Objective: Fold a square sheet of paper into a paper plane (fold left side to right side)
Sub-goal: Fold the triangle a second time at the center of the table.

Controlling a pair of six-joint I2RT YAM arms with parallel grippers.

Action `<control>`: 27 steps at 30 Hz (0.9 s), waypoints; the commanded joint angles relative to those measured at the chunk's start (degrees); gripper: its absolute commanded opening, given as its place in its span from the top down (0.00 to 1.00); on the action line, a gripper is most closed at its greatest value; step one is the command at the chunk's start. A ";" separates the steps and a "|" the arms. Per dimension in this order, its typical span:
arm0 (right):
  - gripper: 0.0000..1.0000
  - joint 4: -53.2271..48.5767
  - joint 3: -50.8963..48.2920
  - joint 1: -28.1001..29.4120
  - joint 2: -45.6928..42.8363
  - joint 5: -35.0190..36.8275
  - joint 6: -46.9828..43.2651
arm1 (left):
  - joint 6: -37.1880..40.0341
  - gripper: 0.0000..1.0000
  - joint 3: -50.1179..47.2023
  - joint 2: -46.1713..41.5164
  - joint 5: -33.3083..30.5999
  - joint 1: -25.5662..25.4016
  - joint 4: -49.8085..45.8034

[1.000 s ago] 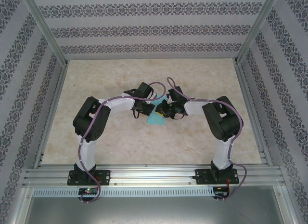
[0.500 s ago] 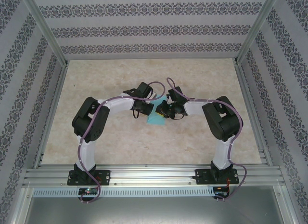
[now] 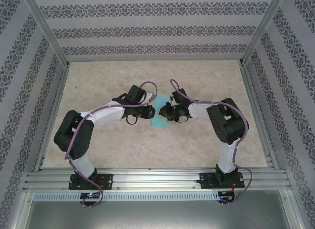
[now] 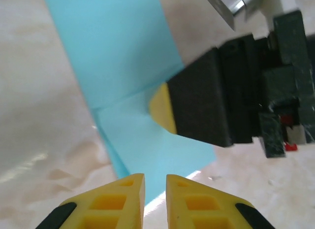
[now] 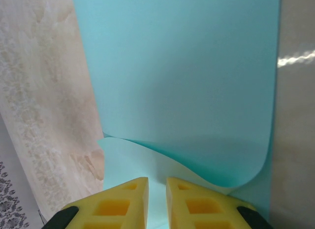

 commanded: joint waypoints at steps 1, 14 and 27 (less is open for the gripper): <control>0.81 -3.67 -0.66 -0.26 2.62 3.00 -0.97 | -7.14 0.81 -1.89 0.46 9.19 -0.88 8.35; 0.81 -4.67 -0.25 -0.26 2.53 3.25 -1.47 | -8.50 0.81 0.01 8.86 8.39 -1.10 6.00; 0.81 -5.03 -0.23 -0.31 2.53 3.44 -1.69 | -6.24 0.82 -0.25 10.47 3.42 -1.07 2.04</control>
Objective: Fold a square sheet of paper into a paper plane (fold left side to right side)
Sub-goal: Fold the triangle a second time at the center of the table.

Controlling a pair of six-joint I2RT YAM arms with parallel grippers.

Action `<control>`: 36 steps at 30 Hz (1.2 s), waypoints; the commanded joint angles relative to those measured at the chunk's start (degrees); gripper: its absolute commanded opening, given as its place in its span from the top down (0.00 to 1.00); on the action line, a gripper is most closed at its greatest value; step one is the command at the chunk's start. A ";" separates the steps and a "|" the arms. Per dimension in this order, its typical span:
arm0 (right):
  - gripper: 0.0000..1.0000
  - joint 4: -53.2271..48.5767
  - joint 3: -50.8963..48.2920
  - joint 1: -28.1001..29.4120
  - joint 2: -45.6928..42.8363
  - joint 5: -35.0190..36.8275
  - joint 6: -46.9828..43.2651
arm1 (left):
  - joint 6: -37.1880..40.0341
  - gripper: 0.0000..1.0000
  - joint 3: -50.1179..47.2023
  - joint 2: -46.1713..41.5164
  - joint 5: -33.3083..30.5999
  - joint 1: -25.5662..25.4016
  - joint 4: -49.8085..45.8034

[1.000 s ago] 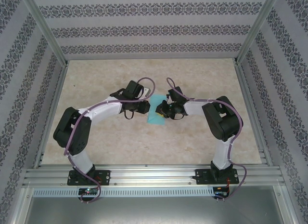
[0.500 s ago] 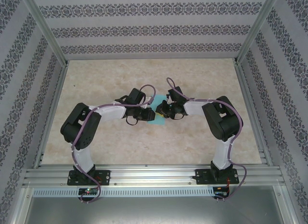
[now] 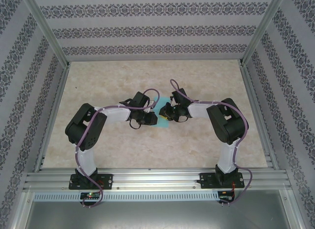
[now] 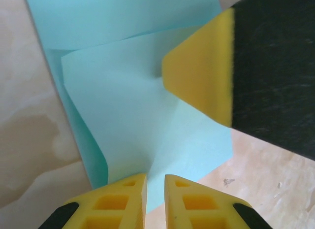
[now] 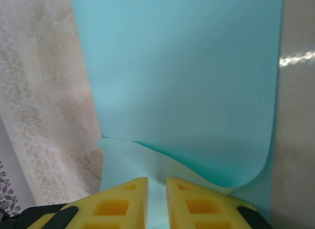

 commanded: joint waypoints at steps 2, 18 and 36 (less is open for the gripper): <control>0.81 -4.60 -0.36 -0.26 2.47 3.42 -1.28 | 1.28 0.82 0.80 1.38 -1.29 -0.39 -1.72; 0.83 -1.72 0.66 -0.81 -2.39 0.76 -2.72 | 0.61 0.85 -3.43 1.74 -2.96 -0.36 -0.19; 0.88 3.92 -2.32 4.22 -0.58 0.31 4.26 | -0.07 0.88 -3.95 2.17 -2.68 -0.44 1.77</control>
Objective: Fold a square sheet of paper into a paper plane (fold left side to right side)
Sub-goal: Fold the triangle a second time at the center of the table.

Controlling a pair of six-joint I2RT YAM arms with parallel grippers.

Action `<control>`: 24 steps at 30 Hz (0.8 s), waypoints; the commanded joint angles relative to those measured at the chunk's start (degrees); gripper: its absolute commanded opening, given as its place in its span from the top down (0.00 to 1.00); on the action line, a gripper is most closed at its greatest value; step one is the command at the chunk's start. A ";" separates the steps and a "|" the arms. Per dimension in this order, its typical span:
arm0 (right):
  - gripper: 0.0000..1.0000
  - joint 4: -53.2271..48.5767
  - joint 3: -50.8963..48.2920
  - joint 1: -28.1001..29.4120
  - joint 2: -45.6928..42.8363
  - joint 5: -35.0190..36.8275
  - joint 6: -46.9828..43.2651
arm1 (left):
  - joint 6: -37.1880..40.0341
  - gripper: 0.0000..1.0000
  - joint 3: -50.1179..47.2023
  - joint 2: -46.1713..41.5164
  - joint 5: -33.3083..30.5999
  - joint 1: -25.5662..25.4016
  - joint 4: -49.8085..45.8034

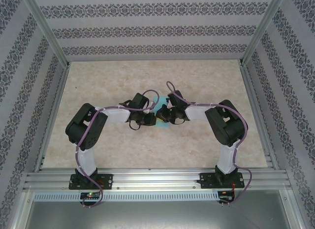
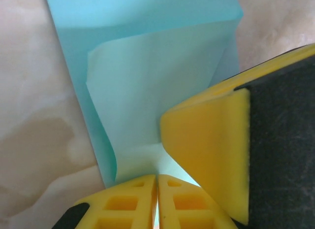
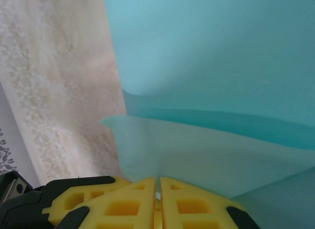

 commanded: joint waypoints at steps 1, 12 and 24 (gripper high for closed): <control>0.88 0.48 -0.81 0.35 0.89 1.08 0.19 | -0.39 0.88 -2.05 1.81 -1.91 -0.54 -1.22; 0.88 -8.16 2.05 -0.82 3.39 7.49 -6.96 | -0.26 0.89 -2.78 1.62 -3.11 -0.61 -2.02; 0.87 -11.14 5.59 -5.49 2.54 9.31 -12.89 | -0.61 0.89 -4.98 1.70 -3.54 -0.59 -0.93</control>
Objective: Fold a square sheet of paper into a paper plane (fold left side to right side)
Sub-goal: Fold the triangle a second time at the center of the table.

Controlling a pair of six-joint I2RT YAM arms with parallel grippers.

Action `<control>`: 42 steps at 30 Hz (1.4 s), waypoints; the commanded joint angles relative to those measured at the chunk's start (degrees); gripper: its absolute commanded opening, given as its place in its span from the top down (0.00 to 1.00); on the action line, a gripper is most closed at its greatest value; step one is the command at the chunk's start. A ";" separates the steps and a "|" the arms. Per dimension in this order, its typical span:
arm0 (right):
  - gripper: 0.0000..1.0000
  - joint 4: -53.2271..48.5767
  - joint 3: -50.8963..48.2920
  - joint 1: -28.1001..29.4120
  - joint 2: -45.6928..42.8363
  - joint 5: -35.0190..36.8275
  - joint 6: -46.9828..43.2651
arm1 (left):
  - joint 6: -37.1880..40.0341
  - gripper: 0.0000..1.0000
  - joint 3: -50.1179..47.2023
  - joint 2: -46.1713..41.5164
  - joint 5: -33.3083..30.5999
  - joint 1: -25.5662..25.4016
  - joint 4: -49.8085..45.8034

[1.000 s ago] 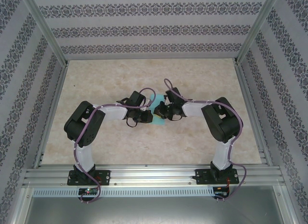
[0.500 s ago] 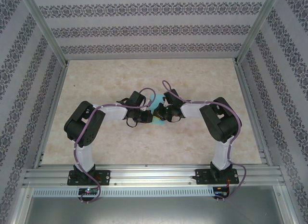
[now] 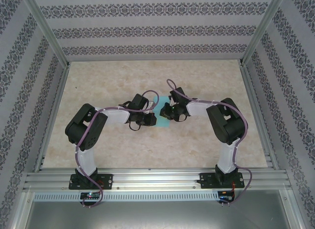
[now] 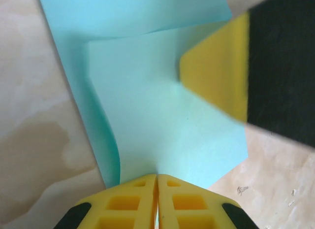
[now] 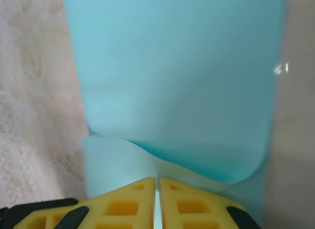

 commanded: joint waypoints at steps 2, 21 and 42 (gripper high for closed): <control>0.87 -2.60 1.68 -2.81 1.48 4.65 -3.35 | -0.66 0.89 -3.29 2.13 -3.61 -0.48 -4.27; 0.86 -0.35 0.29 -3.87 -6.43 -1.89 -0.88 | -1.62 0.89 -3.29 1.48 -2.36 -0.52 -2.25; 0.86 -3.31 2.27 0.07 4.26 3.84 0.40 | -0.27 0.88 -6.50 -2.45 -4.26 -0.48 -5.93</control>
